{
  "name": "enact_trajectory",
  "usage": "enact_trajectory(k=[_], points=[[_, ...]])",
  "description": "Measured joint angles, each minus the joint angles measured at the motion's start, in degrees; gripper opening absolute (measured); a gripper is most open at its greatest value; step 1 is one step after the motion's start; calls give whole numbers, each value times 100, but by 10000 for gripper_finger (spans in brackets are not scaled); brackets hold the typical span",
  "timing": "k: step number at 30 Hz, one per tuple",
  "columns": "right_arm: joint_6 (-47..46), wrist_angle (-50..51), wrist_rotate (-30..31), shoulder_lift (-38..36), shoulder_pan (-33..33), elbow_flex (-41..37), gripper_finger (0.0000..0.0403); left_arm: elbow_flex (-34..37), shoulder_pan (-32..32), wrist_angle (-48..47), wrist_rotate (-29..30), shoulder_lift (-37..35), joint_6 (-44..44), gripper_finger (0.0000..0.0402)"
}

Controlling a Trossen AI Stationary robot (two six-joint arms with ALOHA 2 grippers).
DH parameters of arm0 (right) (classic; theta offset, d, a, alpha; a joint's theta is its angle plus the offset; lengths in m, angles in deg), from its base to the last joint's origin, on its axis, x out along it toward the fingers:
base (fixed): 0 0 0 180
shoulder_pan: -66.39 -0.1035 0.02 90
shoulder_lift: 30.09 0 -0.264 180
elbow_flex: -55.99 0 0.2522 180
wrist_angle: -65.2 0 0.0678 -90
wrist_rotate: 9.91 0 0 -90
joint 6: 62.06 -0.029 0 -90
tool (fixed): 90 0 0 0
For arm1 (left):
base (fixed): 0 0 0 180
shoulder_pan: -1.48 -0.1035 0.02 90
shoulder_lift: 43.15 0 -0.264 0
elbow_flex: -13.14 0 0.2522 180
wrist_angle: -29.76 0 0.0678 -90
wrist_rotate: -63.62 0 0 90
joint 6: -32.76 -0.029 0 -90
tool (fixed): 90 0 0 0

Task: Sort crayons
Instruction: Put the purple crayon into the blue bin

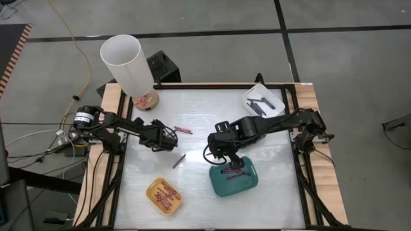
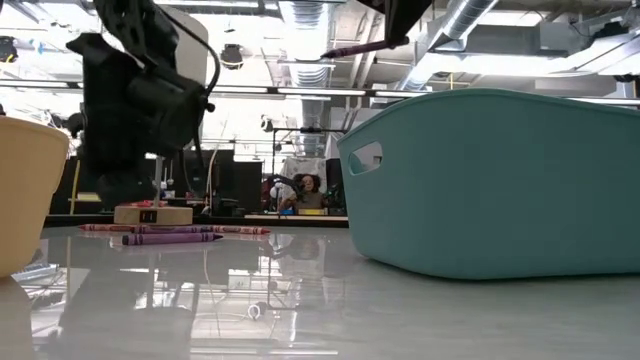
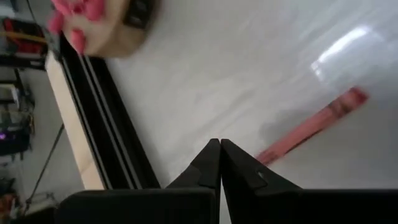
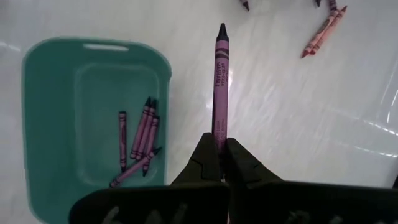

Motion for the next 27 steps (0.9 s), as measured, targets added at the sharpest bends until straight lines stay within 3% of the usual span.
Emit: enact_trajectory(k=[8,14,22,27], points=[[-20,-26,2,0,4,-72,1,357,-8,928,-747,-7,-290,0],[34,-50,3,0,23,-74,1,205,163,1458,-1275,-4,-323,0],[158,-158,4,0,78,-74,1,-311,399,1927,-1344,-2,-449,0],[223,-137,4,0,100,-74,1,-946,744,1601,-895,-2,-457,0]])
